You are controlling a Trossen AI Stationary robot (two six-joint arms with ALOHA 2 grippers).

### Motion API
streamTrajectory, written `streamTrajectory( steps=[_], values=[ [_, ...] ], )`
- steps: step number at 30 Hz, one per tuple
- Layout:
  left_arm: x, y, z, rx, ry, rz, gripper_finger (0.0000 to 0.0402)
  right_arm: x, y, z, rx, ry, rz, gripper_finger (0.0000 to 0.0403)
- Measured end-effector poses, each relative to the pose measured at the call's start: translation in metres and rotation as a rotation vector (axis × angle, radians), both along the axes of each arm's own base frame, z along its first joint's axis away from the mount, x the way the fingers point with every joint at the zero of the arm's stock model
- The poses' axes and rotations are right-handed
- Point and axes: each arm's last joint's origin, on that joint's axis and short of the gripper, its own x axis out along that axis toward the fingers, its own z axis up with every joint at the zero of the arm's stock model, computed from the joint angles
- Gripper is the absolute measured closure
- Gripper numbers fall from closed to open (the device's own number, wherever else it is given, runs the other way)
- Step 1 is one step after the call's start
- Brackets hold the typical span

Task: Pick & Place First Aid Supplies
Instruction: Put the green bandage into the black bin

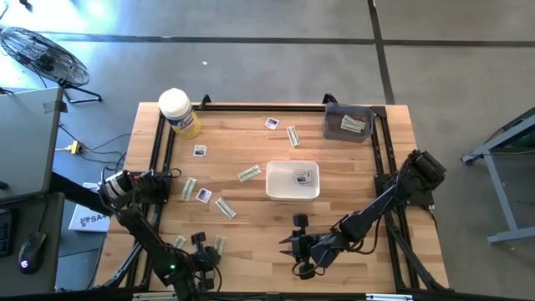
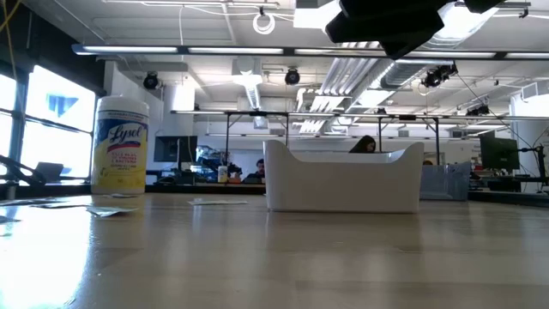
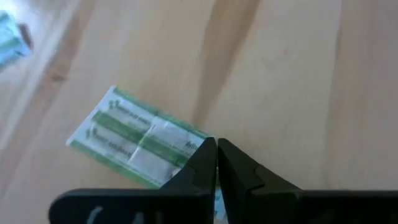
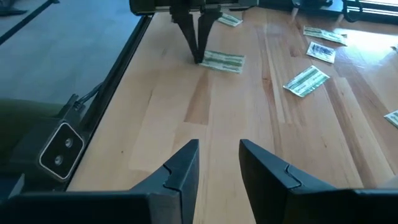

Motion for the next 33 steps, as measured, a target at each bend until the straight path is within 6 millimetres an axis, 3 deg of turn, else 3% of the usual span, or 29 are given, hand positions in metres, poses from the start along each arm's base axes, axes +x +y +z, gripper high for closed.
streamTrajectory(
  steps=[4,9,19,25,33],
  values=[
    [0.007,-0.001,0.005,0.042,-0.058,-0.007,0.0400,0.001,-0.001,0.001,-0.021,-0.023,-0.044,0.0295],
    [0.029,-0.001,0.022,0.102,-0.120,-0.041,0.0401,0.003,0.000,0.001,-0.017,-0.048,-0.044,0.0295],
    [0.082,0.016,0.051,0.146,-0.118,-0.112,0.0401,0.013,0.026,-0.018,-0.236,-0.193,0.154,0.0284],
    [0.104,0.014,0.067,0.099,-0.176,-0.240,0.0401,0.035,0.041,-0.023,-0.416,-0.153,0.145,0.0284],
    [0.118,0.022,0.076,0.088,-0.188,-0.262,0.0401,0.049,0.054,-0.028,-0.540,-0.030,0.155,0.0284]
  ],
)
